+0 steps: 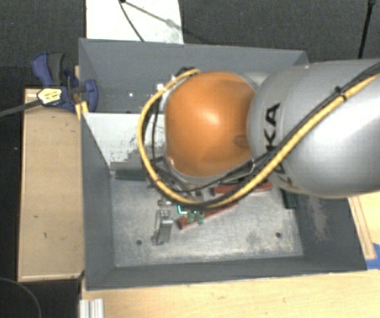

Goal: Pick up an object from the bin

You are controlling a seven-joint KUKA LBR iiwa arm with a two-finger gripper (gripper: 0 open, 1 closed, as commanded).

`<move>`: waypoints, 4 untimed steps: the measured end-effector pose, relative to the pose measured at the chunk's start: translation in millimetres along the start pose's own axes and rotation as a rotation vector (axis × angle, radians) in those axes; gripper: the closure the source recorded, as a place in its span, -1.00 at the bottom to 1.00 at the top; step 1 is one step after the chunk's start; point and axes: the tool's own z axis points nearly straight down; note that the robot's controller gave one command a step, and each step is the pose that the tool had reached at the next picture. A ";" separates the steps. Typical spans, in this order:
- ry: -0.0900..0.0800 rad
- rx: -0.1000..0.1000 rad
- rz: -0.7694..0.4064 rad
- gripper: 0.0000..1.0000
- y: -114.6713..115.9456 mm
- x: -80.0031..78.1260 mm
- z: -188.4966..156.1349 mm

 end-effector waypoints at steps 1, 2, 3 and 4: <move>0.001 0.003 -0.026 -1.00 -54.0 -13.1 133.4; -0.008 0.004 -0.082 -1.00 -141.0 -52.7 165.8; -0.007 -0.001 -0.085 1.00 -134.5 -51.5 164.2; -0.017 -0.002 -0.078 1.00 -124.5 -78.4 16.9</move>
Offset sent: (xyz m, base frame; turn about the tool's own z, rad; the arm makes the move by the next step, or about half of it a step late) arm 0.0133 -0.0517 -0.1292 -0.0285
